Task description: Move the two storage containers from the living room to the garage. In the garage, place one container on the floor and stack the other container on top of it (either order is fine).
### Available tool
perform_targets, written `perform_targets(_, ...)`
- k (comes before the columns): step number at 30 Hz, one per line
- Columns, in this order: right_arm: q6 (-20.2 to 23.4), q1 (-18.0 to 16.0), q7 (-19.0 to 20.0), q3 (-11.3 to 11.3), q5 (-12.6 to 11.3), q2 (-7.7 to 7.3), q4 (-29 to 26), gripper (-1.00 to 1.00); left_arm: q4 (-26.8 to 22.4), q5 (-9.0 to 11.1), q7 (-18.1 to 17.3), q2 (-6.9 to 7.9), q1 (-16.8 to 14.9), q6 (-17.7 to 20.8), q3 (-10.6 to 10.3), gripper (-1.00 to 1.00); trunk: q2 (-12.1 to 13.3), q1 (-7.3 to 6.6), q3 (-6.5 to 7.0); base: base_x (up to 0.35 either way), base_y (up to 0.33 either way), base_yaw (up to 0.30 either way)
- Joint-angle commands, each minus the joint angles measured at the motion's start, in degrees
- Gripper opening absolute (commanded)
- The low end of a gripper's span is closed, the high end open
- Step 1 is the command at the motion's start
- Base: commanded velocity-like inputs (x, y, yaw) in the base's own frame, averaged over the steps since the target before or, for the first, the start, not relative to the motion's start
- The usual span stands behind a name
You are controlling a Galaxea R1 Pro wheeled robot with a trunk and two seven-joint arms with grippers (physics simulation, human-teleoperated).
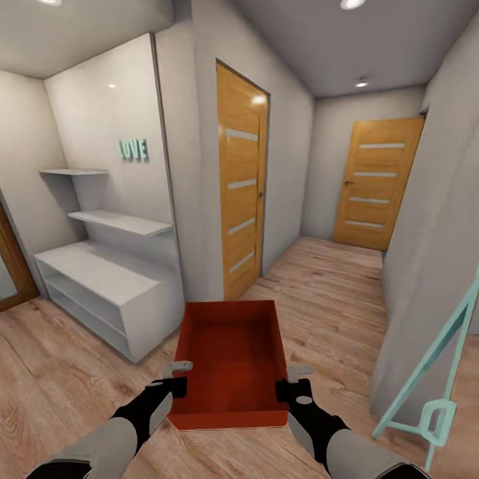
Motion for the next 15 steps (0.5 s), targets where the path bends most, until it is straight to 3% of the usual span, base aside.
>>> perform_targets(1,-0.36,-0.06,-2.59,-2.51,-4.60,-0.52,0.17,-1.00,-0.34,-0.62,0.53,0.69,-0.02,-4.83,2.03,-1.00,-0.04,0.03,-0.07,0.323,0.116,0.000)
perform_targets(6,-0.36,-0.06,-2.63,-2.52,-4.60,-0.43,0.17,-1.00,-0.35,-0.62,0.54,0.68,-0.02,-4.83,2.03,-1.00,-0.04,0.03,-0.07,0.323,0.116,-0.046)
perform_targets(15,-0.43,-0.06,-2.66,-2.47,-4.60,-0.42,0.18,-1.00,-0.36,-0.62,0.55,0.67,-0.02,-4.83,2.03,-1.00,-0.04,0.03,-0.07,0.323,0.116,-0.226)
